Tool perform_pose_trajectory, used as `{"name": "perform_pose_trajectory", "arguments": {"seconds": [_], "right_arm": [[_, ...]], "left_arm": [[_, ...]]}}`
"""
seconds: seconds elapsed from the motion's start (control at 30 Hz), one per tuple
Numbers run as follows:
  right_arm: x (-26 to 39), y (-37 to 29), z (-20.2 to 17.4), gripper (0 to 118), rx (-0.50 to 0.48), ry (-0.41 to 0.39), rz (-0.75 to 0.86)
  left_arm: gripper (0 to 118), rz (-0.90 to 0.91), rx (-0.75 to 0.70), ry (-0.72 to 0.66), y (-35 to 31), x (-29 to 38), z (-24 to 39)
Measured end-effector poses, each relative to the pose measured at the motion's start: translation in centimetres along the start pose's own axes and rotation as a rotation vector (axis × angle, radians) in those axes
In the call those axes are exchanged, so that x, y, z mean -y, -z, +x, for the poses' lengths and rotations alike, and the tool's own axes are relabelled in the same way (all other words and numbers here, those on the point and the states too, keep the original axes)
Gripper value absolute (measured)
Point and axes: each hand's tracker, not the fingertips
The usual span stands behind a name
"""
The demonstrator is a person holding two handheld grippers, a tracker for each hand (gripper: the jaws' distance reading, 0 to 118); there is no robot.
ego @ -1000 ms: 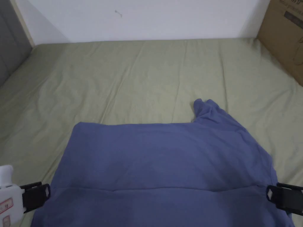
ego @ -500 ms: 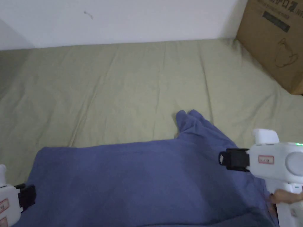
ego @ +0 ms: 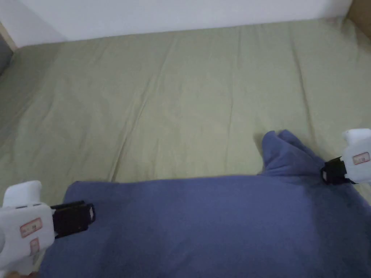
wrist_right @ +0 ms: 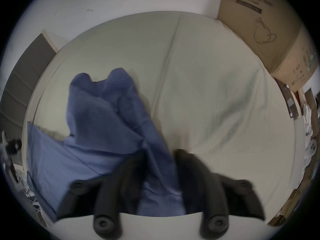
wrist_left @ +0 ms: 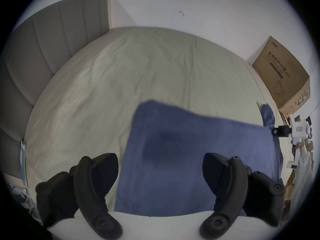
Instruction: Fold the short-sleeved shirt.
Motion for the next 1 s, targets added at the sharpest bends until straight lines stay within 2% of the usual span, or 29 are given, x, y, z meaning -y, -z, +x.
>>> {"name": "perform_pose_trajectory", "arguments": {"seconds": [0.03,0.17,0.2,0.23,0.27,0.3,0.33,0.4,0.47,0.53,0.6,0.67,0.77,0.8,0.87,0.9,1.0], "right_arm": [[0.2,0.1,-0.3,3,-0.003,0.004,0.007],[0.7,-1.2,-1.8,3,0.038,-0.015,-0.004],[1.0,-1.2,-2.0,3,0.039,-0.008,-0.006],[1.2,-1.2,-2.2,3,0.039,0.002,-0.006],[0.5,-1.2,-1.6,3,0.036,0.014,-0.006],[0.5,-1.2,-1.6,3,0.031,0.023,-0.007],[0.5,-1.3,-1.6,3,0.026,0.032,-0.009],[0.0,-0.4,-1.1,3,0.015,0.067,-0.009],[0.2,-1.1,-1.1,3,-0.008,0.107,-0.002],[0.2,-2.7,-0.4,3,-0.047,0.164,0.038],[1.3,-5.2,0.3,3,-0.16,0.239,0.074],[0.7,-4.8,0.0,3,-0.182,0.262,0.097],[0.5,-5.0,-0.1,3,-0.221,0.262,0.143],[1.4,-9.4,0.3,3,-0.225,0.259,0.157],[2.1,-9.9,0.1,3,-0.226,0.242,0.19],[4.4,-15.3,1.3,3,-0.23,0.235,0.203],[8.6,-19.3,2.1,3,-0.232,0.222,0.226]], "left_arm": [[105,0.006,-0.01,0.007,1.1,-1.1,-0.1],[104,-0.011,-0.034,0.004,5.9,-4.9,-0.3],[98,-0.043,-0.008,-0.034,7.3,-5.7,-0.5],[83,-0.069,0.027,-0.086,8.3,-6.1,-0.8],[80,-0.105,0.064,-0.149,9.9,-6.3,-1.2],[79,-0.164,-0.046,-0.116,11.2,-6.1,-1.0],[74,-0.154,-0.028,-0.06,11.0,-6.0,-0.6],[49,-0.132,-0.093,0.03,9.0,-6.6,1.0],[4,-0.127,-0.118,0.112,8.4,-6.5,1.8],[3,-0.148,-0.073,0.102,7.3,-6.8,1.8],[3,-0.104,-0.025,0.085,4.8,-6.6,1.6],[3,-0.068,-0.022,0.105,2.4,-6.4,1.6],[3,-0.005,-0.01,0.139,-2.2,-5.6,1.4],[3,0.014,-0.012,0.155,-3.7,-5.1,1.4],[3,0.06,-0.009,0.178,-7.2,-3.8,1.1],[3,0.073,-0.003,0.186,-8.9,-2.9,0.9],[3,0.103,0.02,0.19,-12.9,0.4,-0.2]]}}
